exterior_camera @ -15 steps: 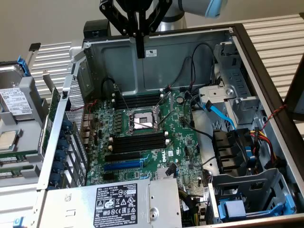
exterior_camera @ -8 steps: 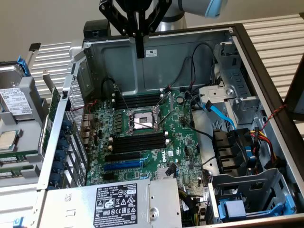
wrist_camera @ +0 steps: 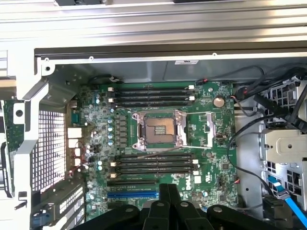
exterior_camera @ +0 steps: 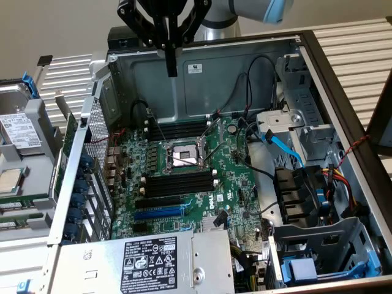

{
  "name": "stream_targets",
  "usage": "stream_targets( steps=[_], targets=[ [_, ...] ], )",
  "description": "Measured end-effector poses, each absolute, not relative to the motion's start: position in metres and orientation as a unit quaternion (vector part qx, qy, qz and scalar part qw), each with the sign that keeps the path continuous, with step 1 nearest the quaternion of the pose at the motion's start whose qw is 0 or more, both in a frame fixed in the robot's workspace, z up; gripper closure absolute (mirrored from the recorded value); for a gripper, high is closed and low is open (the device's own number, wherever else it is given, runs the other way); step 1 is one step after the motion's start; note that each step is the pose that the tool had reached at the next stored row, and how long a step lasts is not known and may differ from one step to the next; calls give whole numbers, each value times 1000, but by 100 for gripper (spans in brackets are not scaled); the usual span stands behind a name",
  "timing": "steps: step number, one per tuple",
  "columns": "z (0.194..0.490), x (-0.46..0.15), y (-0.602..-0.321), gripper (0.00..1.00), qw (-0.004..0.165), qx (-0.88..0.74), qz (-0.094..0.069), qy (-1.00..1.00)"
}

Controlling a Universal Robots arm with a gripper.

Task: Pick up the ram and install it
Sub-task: 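Reach for the ram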

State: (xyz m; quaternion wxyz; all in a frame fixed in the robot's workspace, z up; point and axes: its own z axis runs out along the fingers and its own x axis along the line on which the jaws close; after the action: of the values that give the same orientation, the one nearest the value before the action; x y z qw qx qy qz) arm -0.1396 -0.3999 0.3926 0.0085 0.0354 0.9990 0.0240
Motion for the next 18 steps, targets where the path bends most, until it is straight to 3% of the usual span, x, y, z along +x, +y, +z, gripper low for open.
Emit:
stream_targets(
  steps=[4,18],
  targets=[
    [393,-148,-400,89,1,36,24,999],
    [391,-210,-407,89,1,36,24,999]
  ],
)
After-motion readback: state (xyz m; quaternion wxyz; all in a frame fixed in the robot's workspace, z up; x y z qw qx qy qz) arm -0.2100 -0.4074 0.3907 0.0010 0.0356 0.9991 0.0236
